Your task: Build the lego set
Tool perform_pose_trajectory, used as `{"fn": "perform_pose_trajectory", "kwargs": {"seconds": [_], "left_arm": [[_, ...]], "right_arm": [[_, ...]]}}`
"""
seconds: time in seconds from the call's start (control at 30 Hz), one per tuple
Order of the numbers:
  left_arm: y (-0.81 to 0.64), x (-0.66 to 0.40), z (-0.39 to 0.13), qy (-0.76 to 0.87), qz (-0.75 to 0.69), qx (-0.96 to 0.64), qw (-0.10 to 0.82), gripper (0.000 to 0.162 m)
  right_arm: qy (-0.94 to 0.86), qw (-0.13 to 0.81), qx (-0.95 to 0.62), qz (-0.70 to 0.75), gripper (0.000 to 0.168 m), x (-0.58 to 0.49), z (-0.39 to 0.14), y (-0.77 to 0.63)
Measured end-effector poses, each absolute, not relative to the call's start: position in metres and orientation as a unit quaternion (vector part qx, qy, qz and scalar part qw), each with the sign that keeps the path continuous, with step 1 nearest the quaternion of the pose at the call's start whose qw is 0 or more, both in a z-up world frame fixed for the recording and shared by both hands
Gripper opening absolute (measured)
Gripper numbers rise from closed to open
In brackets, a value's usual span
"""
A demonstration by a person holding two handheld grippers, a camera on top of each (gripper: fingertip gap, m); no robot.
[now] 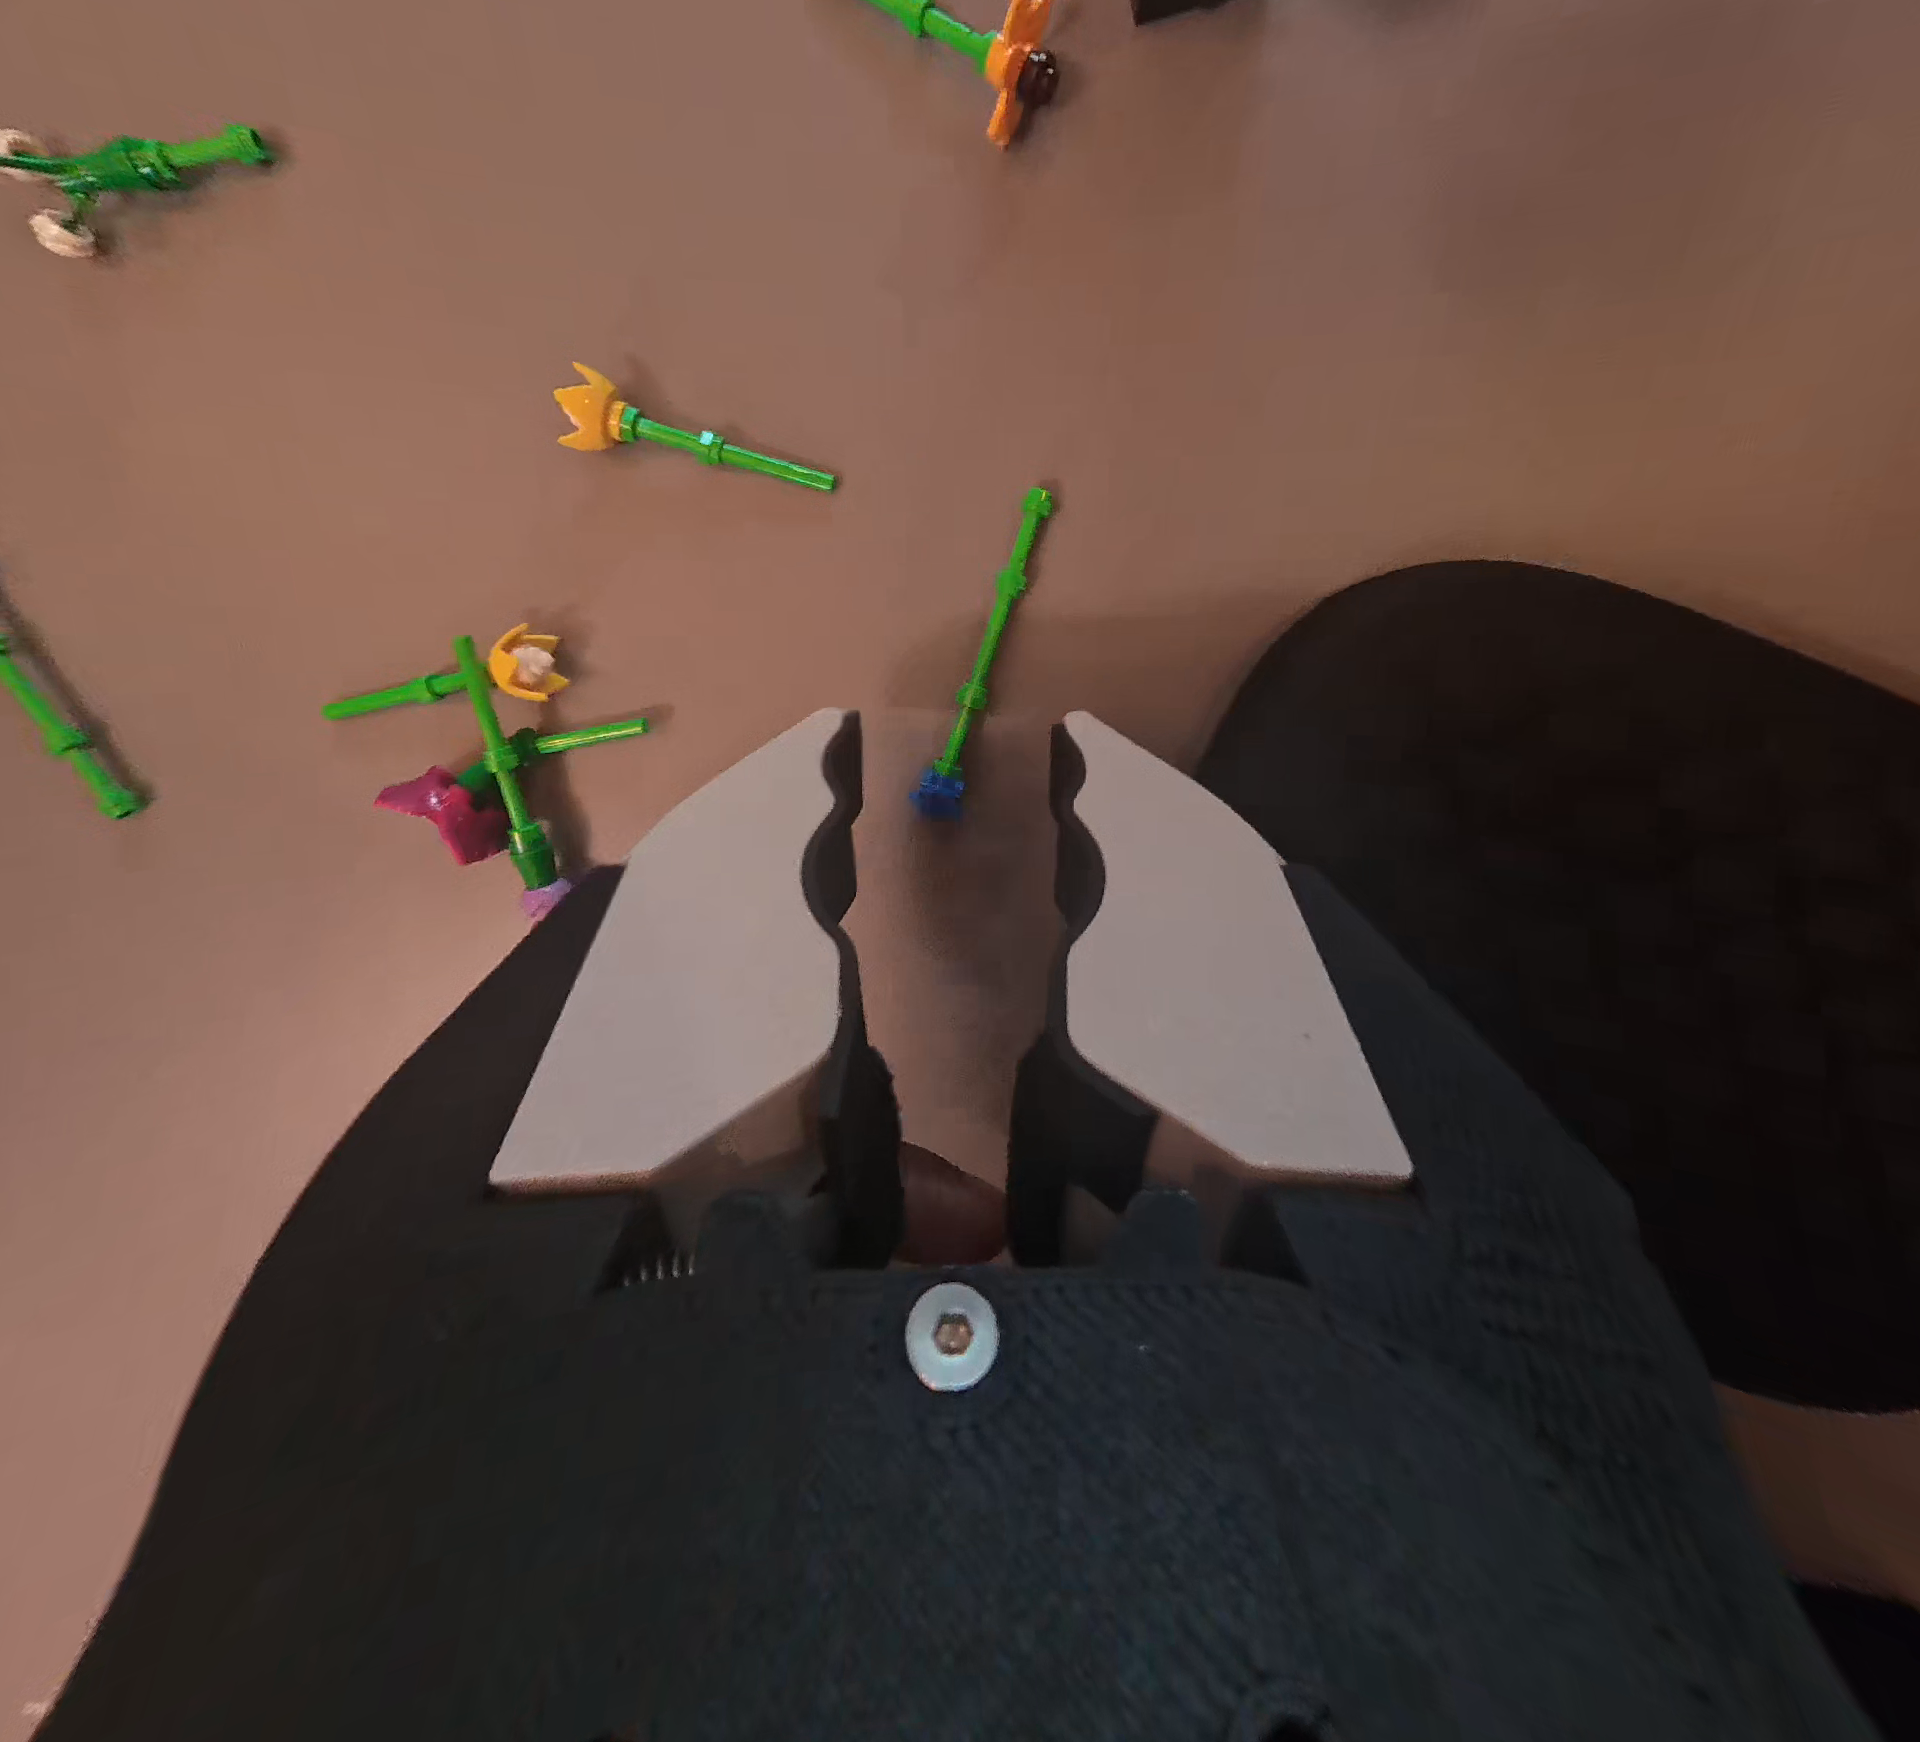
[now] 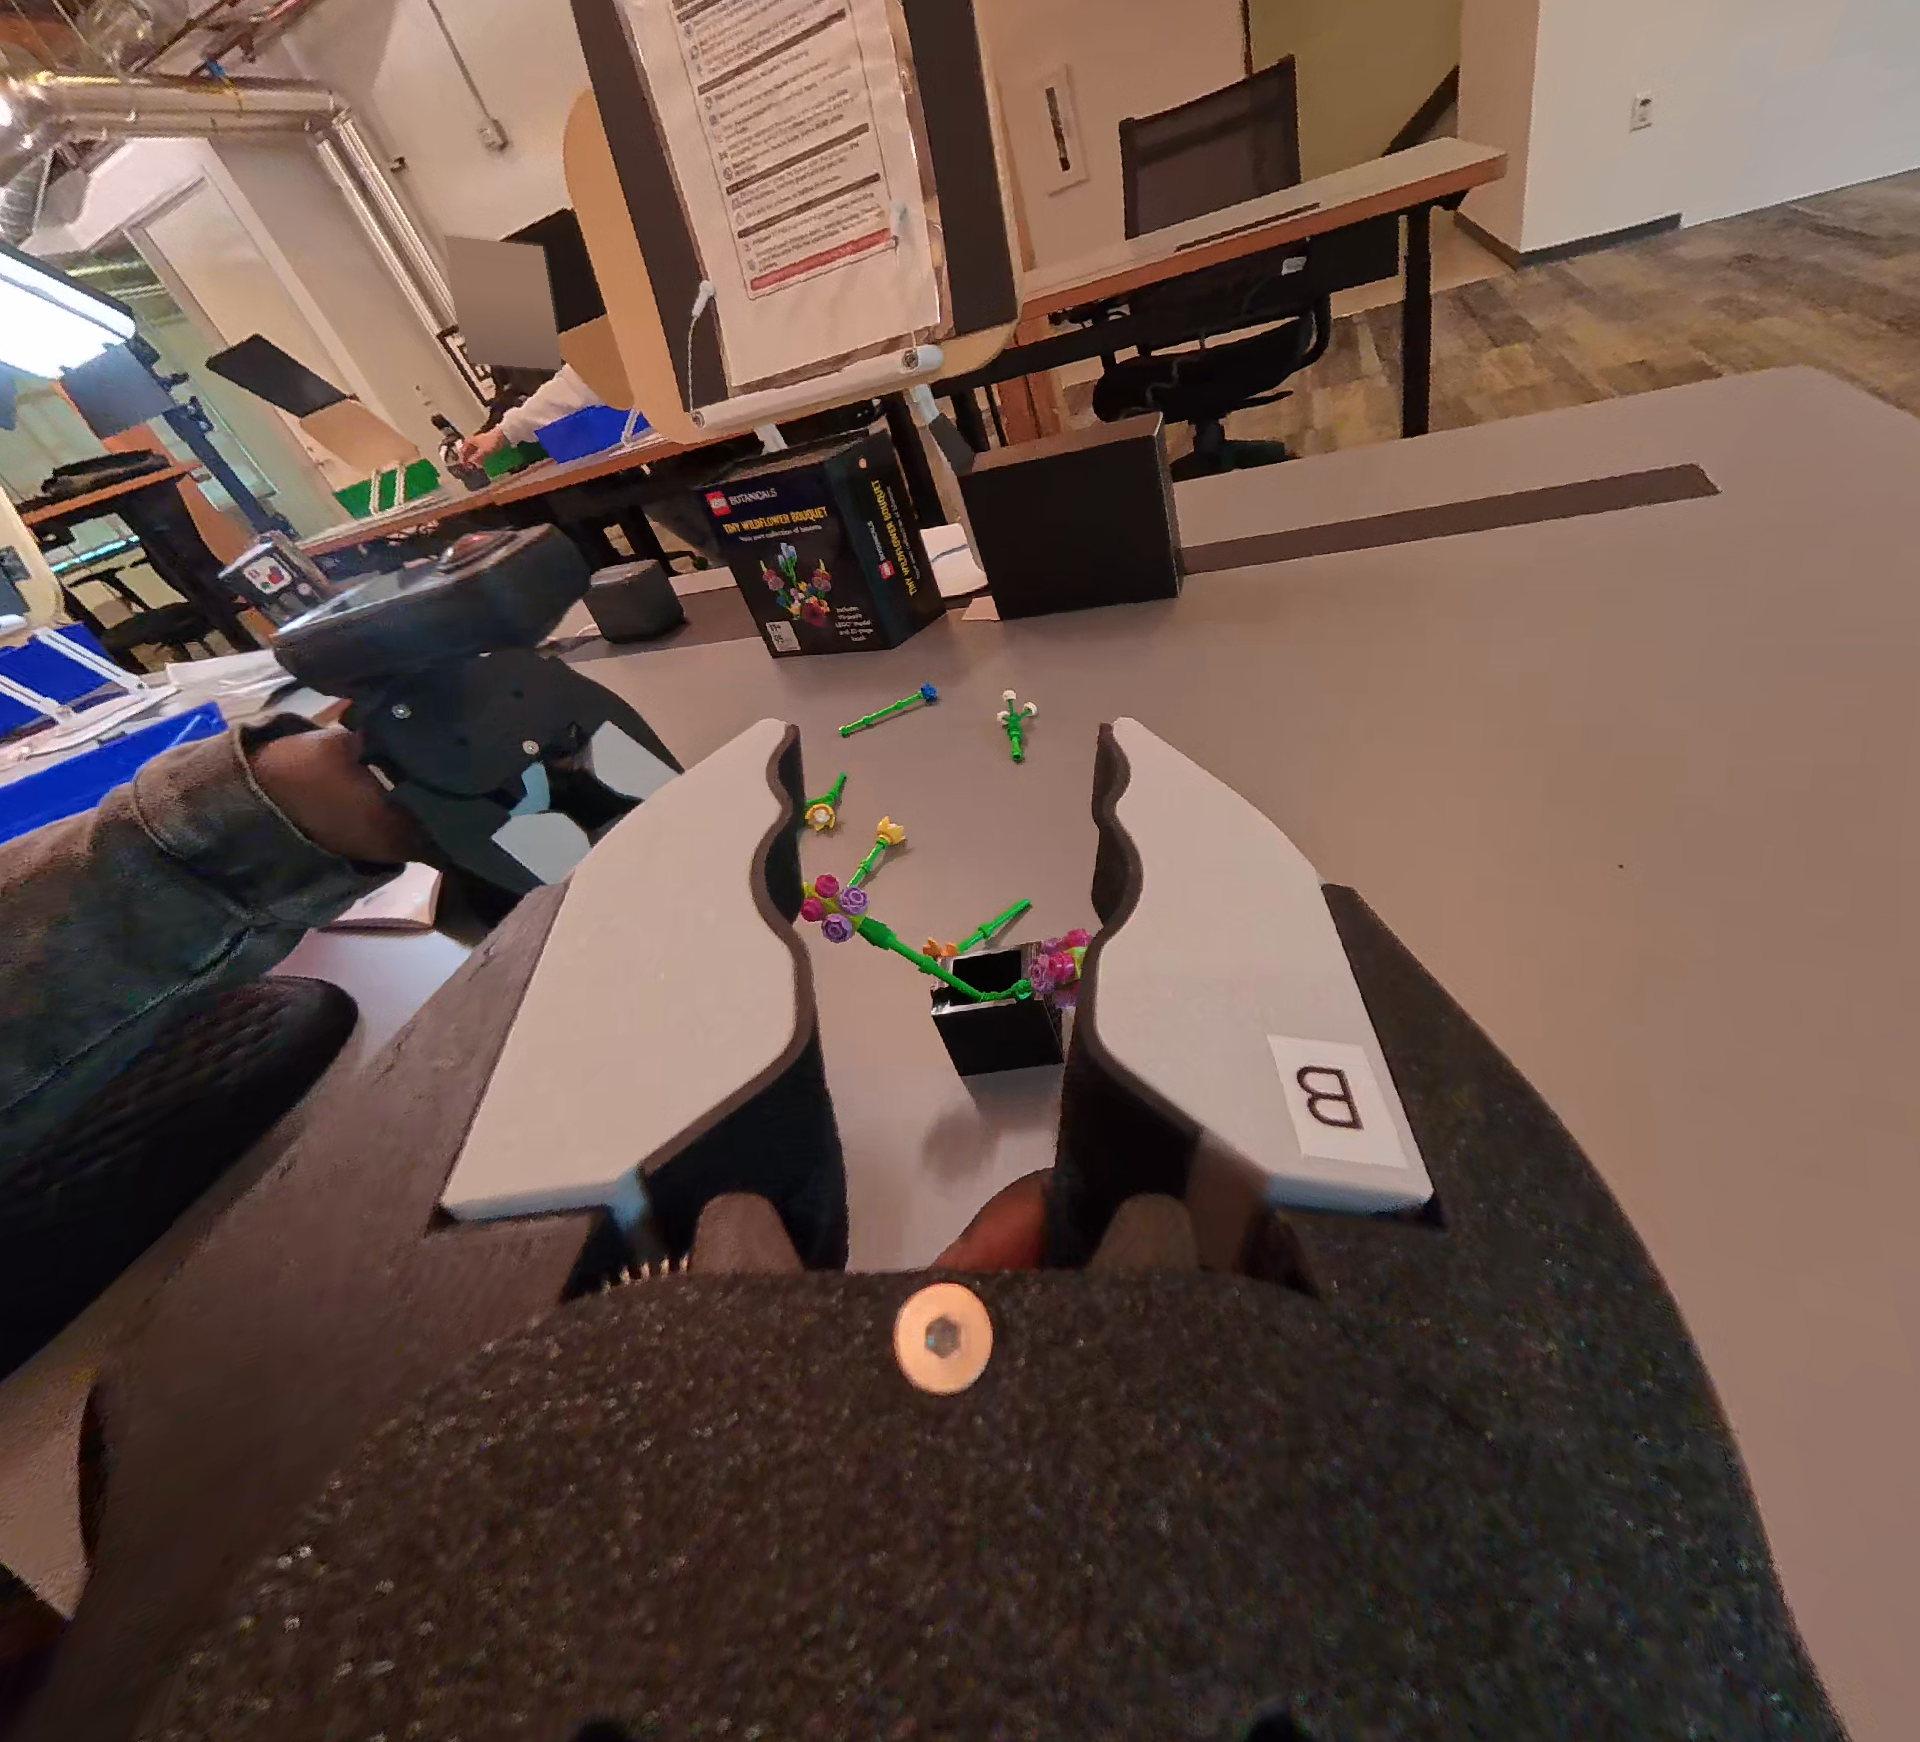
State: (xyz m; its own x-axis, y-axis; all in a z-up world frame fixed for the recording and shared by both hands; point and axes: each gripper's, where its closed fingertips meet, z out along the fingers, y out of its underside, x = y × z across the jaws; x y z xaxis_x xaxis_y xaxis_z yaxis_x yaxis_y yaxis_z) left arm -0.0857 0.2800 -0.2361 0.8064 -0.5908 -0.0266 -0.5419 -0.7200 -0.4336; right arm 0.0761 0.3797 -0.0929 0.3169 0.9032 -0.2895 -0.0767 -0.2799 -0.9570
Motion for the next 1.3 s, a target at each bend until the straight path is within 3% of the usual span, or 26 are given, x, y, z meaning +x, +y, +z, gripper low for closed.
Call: {"fn": "perform_pose_trajectory", "kwargs": {"seconds": [0.1, 0.23, 0.53, 0.63, 0.7, 0.83, 0.93, 1.07, 1.23, 1.3], "left_arm": [[0.280, -0.089, -0.245, 0.304, -0.056, -0.929, 0.203, 0.030], [0.278, -0.083, -0.246, 0.279, -0.101, -0.932, 0.207, 0.005], [0.267, -0.079, -0.238, 0.212, -0.176, -0.931, 0.240, 0.004], [0.264, -0.082, -0.243, 0.210, -0.165, -0.936, 0.228, 0.017], [0.269, -0.082, -0.234, 0.194, -0.159, -0.935, 0.252, 0.036], [0.287, -0.084, -0.189, 0.153, -0.117, -0.902, 0.387, 0.051], [0.292, -0.081, -0.159, 0.115, -0.101, -0.853, 0.500, 0.051], [0.292, -0.078, -0.162, 0.103, -0.091, -0.832, 0.538, 0.051], [0.290, -0.070, -0.169, 0.107, -0.116, -0.826, 0.541, 0.051], [0.291, -0.074, -0.165, 0.097, -0.114, -0.820, 0.552, 0.051]], "right_arm": [[-0.327, 0.506, -0.637, 0.482, 0.054, 0.076, -0.092, 0.380], [-0.333, 0.504, -0.634, 0.482, 0.053, 0.072, -0.092, 0.376], [-0.468, 0.439, -0.600, 0.478, 0.045, 0.031, -0.109, 0.324], [-0.536, 0.396, -0.597, 0.448, 0.044, 0.016, -0.110, 0.310], [-0.595, 0.346, -0.603, 0.404, 0.042, 0.004, -0.106, 0.313], [-0.690, 0.267, -0.611, 0.281, 0.036, -0.045, -0.100, 0.362], [-0.728, 0.161, -0.639, 0.188, 0.034, -0.089, -0.139, 0.406], [-0.724, 0.059, -0.672, 0.145, 0.033, -0.133, -0.207, 0.436], [-0.713, 0.027, -0.691, 0.115, 0.025, -0.150, -0.245, 0.448], [-0.719, 0.051, -0.686, 0.102, 0.011, -0.153, -0.247, 0.455]]}}
